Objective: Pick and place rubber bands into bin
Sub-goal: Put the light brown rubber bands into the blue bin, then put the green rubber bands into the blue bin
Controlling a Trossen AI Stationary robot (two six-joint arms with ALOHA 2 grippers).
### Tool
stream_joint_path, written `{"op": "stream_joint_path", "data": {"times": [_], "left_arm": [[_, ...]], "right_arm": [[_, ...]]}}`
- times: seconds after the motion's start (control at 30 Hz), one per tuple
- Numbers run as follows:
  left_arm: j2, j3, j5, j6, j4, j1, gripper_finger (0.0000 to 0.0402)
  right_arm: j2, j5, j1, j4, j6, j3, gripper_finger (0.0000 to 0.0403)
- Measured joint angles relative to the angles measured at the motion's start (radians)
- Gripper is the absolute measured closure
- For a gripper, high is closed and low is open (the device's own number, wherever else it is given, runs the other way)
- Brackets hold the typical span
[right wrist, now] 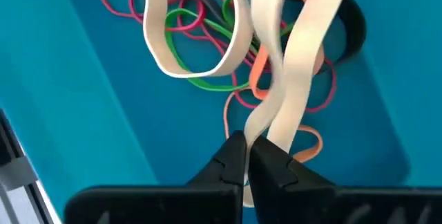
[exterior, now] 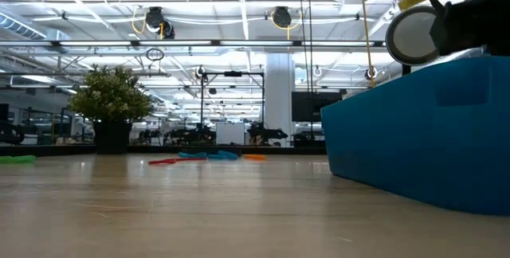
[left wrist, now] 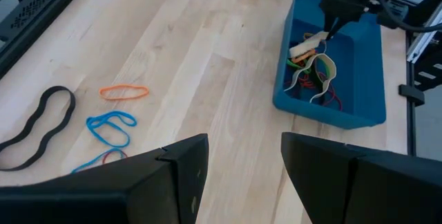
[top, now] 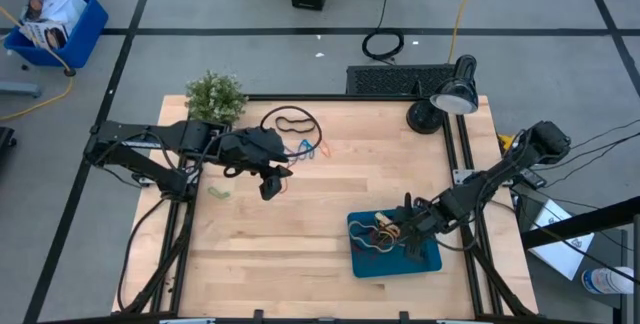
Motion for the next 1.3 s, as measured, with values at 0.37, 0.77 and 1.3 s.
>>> {"op": "stream_joint_path", "data": {"times": [0.37, 0.77, 1.3], "left_arm": [[0.000, 0.000, -0.008, -0.001, 0.000, 0.000, 0.0213], [0.000, 0.000, -0.008, -0.002, 0.000, 0.000, 0.0213], [0.000, 0.000, 0.001, -0.001, -0.002, 0.000, 0.0213]], "right_arm": [[0.000, -0.023, -0.002, 0.013, 0.000, -0.028, 0.0375], [0.000, -0.023, -0.002, 0.020, -0.001, -0.028, 0.0277], [-0.081, -0.019, -0.013, 0.035, 0.050, -0.028, 0.0214]]}}
